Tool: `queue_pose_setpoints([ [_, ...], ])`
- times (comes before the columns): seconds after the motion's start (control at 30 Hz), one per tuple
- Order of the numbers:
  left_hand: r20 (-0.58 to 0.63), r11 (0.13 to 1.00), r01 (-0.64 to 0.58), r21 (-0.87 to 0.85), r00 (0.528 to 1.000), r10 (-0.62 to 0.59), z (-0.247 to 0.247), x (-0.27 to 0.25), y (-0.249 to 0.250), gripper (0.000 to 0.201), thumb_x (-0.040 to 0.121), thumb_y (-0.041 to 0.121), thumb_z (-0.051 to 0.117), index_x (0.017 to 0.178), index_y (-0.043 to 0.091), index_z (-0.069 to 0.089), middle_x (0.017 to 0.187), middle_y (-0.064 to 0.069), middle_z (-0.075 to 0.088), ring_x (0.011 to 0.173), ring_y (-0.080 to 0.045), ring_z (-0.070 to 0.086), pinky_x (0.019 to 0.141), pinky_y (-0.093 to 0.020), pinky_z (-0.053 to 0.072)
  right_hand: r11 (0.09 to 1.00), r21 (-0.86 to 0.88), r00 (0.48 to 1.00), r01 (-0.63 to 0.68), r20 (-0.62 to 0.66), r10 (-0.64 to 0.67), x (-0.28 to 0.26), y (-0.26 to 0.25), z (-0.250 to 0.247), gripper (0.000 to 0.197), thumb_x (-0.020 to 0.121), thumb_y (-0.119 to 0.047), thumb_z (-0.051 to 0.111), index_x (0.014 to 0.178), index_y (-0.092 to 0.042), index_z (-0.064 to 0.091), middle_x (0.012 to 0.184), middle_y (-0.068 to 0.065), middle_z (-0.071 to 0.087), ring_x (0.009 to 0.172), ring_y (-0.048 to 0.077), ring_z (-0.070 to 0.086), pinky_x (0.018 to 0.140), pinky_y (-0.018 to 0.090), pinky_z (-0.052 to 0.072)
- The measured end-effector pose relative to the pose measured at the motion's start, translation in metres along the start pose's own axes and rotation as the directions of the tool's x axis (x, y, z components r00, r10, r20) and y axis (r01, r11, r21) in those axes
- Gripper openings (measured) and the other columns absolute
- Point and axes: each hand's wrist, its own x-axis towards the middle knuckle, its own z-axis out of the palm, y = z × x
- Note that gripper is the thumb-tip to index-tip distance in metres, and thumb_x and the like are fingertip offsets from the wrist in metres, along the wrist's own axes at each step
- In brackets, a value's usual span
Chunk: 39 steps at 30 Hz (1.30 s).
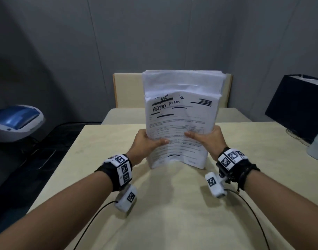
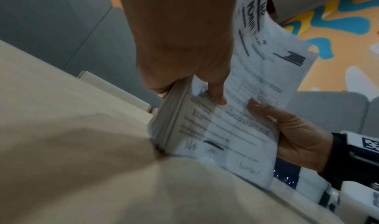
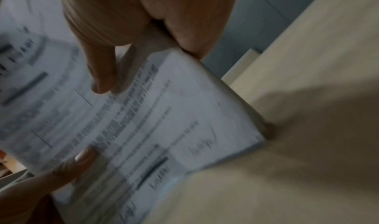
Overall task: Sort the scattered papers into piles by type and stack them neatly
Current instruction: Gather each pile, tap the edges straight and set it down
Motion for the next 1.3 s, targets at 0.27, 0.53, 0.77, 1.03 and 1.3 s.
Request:
queue_pose_setpoints([
  [0.27, 0.115, 0.986, 0.102, 0.131, 0.986, -0.117, -0.011, 0.001, -0.036, 0.045, 0.079, 0.014, 0.091, 0.121, 0.011, 0.075, 0.117, 0.000, 0.079, 0.108, -0.018, 0.075, 0.096, -0.041, 0.062, 0.995, -0.055, 0.993, -0.079, 0.079, 0.083, -0.014, 0.041, -0.005, 0.046, 0.071, -0.003, 0.093, 0.113, -0.004, 0.076, 0.111, 0.006, 0.080, 0.107, 0.025, 0.076, 0.093, 0.040, 0.062],
  [0.53, 0.197, 0.947, 0.187, 0.262, 0.950, -0.243, -0.013, -0.011, -0.012, 0.040, 0.080, 0.023, 0.091, 0.115, 0.011, 0.077, 0.104, -0.006, 0.081, 0.095, -0.032, 0.078, 0.079, -0.046, 0.062, 0.976, -0.197, 0.978, -0.087, 0.170, 0.122, -0.018, 0.023, -0.022, 0.051, 0.071, -0.009, 0.094, 0.119, -0.011, 0.075, 0.116, 0.001, 0.079, 0.107, 0.015, 0.076, 0.090, 0.033, 0.061],
  [0.77, 0.271, 0.812, 0.489, 0.319, 0.773, -0.573, 0.001, -0.025, -0.026, 0.050, 0.076, 0.008, 0.092, 0.122, 0.003, 0.074, 0.114, -0.006, 0.079, 0.103, -0.020, 0.076, 0.095, -0.036, 0.061, 0.869, -0.302, 0.832, -0.392, 0.286, 0.475, -0.033, 0.049, -0.037, 0.049, 0.072, -0.003, 0.092, 0.118, -0.008, 0.076, 0.110, 0.000, 0.080, 0.101, 0.014, 0.077, 0.079, 0.022, 0.060],
  [1.03, 0.235, 0.827, 0.371, 0.423, 0.836, -0.496, 0.011, -0.026, -0.023, 0.039, 0.076, 0.025, 0.088, 0.113, 0.017, 0.077, 0.107, 0.005, 0.079, 0.097, -0.014, 0.073, 0.086, -0.026, 0.061, 0.816, -0.467, 0.857, -0.341, 0.202, 0.474, -0.023, 0.069, -0.035, 0.075, 0.068, -0.040, 0.098, 0.130, -0.010, 0.067, 0.119, -0.004, 0.077, 0.106, 0.012, 0.075, 0.098, 0.034, 0.059],
  [1.3, -0.103, 0.543, 0.364, 0.757, 0.887, -0.451, 0.023, -0.024, -0.015, 0.092, 0.071, 0.077, 0.069, 0.132, 0.010, 0.054, 0.129, 0.000, 0.066, 0.114, -0.022, 0.066, 0.089, -0.030, 0.052, 0.559, -0.738, 0.814, -0.378, 0.024, 0.581, -0.011, 0.084, -0.043, 0.132, 0.031, -0.093, 0.081, 0.134, -0.016, 0.053, 0.129, -0.003, 0.068, 0.113, 0.018, 0.068, 0.100, 0.038, 0.057],
])
